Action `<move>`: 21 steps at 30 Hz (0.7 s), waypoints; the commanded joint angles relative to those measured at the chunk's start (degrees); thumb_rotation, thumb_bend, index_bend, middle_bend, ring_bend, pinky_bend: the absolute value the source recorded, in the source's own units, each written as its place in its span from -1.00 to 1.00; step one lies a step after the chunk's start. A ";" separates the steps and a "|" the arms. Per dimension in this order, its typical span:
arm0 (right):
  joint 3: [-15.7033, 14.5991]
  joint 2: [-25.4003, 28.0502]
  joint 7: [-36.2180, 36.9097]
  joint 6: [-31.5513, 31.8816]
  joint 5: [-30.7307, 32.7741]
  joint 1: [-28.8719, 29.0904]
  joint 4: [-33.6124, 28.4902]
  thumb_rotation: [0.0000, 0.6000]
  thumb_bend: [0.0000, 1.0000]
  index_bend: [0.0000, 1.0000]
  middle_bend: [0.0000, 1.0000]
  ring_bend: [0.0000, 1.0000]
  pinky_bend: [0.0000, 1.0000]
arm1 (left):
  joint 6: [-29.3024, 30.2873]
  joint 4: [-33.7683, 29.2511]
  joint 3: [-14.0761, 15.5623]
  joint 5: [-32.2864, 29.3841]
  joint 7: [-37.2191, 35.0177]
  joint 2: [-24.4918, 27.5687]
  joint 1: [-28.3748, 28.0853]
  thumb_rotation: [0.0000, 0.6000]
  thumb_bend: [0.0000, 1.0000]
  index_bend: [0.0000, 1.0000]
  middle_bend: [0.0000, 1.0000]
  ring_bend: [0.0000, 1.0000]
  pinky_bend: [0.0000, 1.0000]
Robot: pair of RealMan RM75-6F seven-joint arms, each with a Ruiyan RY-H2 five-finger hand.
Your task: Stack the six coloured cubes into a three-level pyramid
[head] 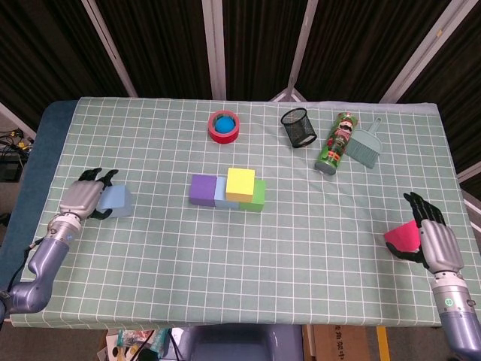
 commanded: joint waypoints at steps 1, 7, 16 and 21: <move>0.06 -0.06 -0.05 -0.10 0.01 0.02 0.01 1.00 -0.51 -1.00 -1.00 -1.00 -1.00 | 0.74 -1.04 -0.44 0.79 -0.25 0.69 -0.05 1.00 -0.18 -1.00 -0.40 -0.99 -1.00; 0.18 -0.08 0.15 -0.26 -0.06 -0.04 0.04 1.00 -0.51 -1.00 -1.00 -1.00 -1.00 | 2.15 -4.38 -1.99 2.12 -0.06 3.10 -0.81 1.00 -0.18 -1.00 -0.40 -0.99 -1.00; 0.31 -0.10 0.67 -0.75 0.03 -0.04 0.15 1.00 -0.52 -1.00 -1.00 -1.00 -1.00 | 1.04 -9.97 -6.39 1.50 2.09 6.65 -5.29 1.00 -0.18 -1.00 -0.40 -0.99 -1.00; 0.52 -0.02 1.07 -1.07 0.36 -0.03 0.27 1.00 -0.51 -1.00 -1.00 -1.00 -1.00 | -3.00 -11.75 -9.57 -3.09 5.35 7.78 -10.95 1.00 -0.18 -1.00 -0.40 -0.99 -1.00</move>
